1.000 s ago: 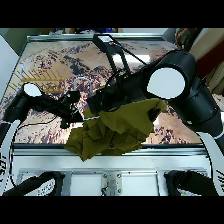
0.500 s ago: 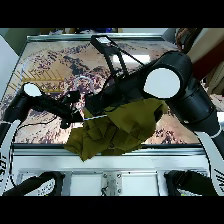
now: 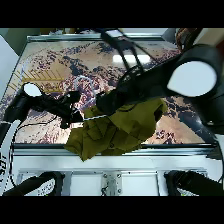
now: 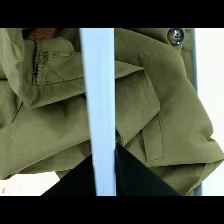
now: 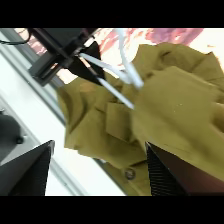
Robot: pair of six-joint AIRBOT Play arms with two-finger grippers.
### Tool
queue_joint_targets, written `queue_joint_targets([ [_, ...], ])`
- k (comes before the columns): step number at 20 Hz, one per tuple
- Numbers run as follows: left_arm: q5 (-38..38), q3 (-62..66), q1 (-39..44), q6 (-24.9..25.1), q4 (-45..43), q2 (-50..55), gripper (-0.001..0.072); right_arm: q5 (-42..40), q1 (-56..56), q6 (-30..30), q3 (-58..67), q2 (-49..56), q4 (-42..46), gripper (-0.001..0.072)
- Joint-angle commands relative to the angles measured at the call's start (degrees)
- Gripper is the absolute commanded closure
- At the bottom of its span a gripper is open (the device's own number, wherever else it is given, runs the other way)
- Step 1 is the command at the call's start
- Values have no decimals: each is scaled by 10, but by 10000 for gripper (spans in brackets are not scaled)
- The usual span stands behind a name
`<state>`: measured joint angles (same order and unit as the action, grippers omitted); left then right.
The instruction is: Fold the clothes and pants, and hang the long-sleeved shirts on hangers.
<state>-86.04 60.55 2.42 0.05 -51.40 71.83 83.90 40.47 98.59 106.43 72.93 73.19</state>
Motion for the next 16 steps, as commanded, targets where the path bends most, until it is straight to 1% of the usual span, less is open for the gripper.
queue_joint_targets([
  [1,-3,0,0,0,0,0,693,44,-107,-71,0,-38,-50,104],
  [3,-4,0,0,0,0,0,693,70,-215,-136,-7,-59,-154,372],
  [4,-5,0,0,0,0,0,693,75,-261,-164,-20,-68,-207,385],
  [6,-5,0,0,0,0,0,693,75,-364,-212,-67,-90,-305,384],
  [8,-5,0,0,0,0,0,693,73,-444,-236,-119,-107,-345,378],
  [9,-5,0,0,0,0,0,693,73,-474,-239,-139,-111,-349,201],
  [10,-5,0,0,0,0,0,693,74,-498,-243,-153,-111,-349,-5],
  [11,-5,0,0,0,0,0,693,75,-511,-245,-158,-110,-349,-5],
  [12,-5,0,0,0,0,0,693,74,-514,-266,-158,-110,-358,-5],
  [14,-5,0,0,0,0,0,693,61,-515,-351,-158,-110,-428,-5],
  [15,-5,0,0,0,0,0,693,50,-515,-371,-158,-110,-457,-4],
  [16,-5,0,0,0,0,0,693,49,-515,-371,-158,-109,-486,-5],
])
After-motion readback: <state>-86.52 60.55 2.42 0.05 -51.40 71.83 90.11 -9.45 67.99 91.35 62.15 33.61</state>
